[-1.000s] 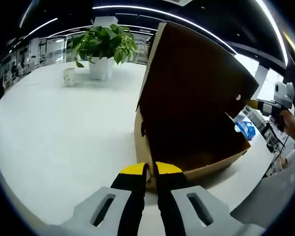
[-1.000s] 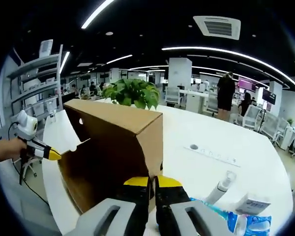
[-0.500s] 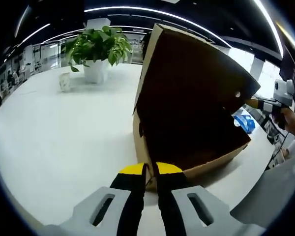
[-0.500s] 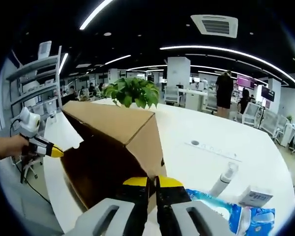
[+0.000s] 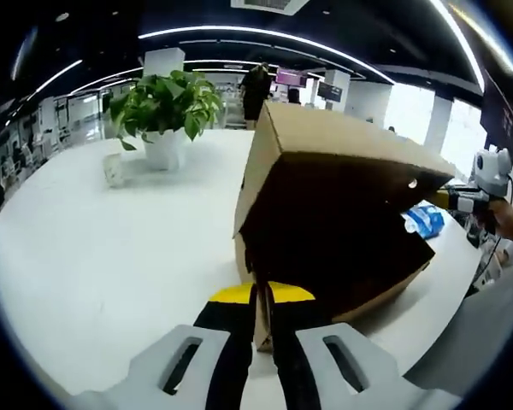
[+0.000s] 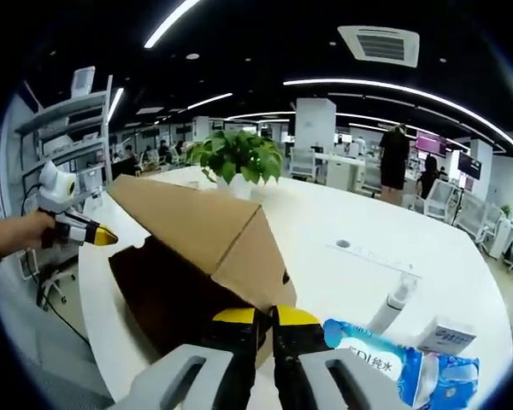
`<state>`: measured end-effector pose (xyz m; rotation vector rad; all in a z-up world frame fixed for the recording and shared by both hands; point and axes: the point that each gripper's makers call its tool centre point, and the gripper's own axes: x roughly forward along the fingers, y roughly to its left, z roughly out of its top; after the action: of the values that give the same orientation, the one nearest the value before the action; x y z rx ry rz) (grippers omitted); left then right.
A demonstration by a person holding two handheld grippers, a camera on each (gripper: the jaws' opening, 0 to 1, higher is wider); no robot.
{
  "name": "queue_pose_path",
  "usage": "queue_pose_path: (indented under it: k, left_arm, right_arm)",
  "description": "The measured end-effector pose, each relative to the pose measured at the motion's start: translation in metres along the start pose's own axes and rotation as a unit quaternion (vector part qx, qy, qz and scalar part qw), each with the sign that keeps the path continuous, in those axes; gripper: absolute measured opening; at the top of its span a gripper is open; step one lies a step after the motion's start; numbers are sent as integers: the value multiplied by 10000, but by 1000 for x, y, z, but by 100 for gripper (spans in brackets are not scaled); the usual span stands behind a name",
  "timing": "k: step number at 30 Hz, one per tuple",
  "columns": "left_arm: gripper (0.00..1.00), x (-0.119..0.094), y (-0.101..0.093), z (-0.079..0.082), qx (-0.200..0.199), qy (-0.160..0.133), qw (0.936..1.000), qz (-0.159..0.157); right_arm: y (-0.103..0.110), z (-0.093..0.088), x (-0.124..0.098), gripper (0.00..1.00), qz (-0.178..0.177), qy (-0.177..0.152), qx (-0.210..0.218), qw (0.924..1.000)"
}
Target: Operate the shoe box by opening the lid, removing the specified soft item, and placing it in the target area until the item is outside and the box remains undamaged.
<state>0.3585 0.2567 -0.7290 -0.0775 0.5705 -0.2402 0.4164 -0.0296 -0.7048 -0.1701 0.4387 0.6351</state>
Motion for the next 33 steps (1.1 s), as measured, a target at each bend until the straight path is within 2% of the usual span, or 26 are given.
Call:
queue_pose_path:
  k: [5,8,11,17,33]
  left_arm:
    - [4,-5,-6,28,475,-552,9973,-25]
    - [4,-8,-8,40,734,-779,9943,12]
    - [3,-8,-9,40,866,-712,9937,27]
    - [6,-6,-14,31,1142,-647,9913,-66]
    - [9,-6,-9,17,1028,-538,9932,-44]
  right_arm:
    - [3,-2,-3,1,30,-21,-18,10000]
    - [4,-4,-4,2,50,-13,-7,10000]
    - [6,-6,-6,2,67,-4,-17,10000]
    - [10,-9,-8,2,108,-25,-82,9999]
    - [20,-20,-12,6,258,0,-222,9994]
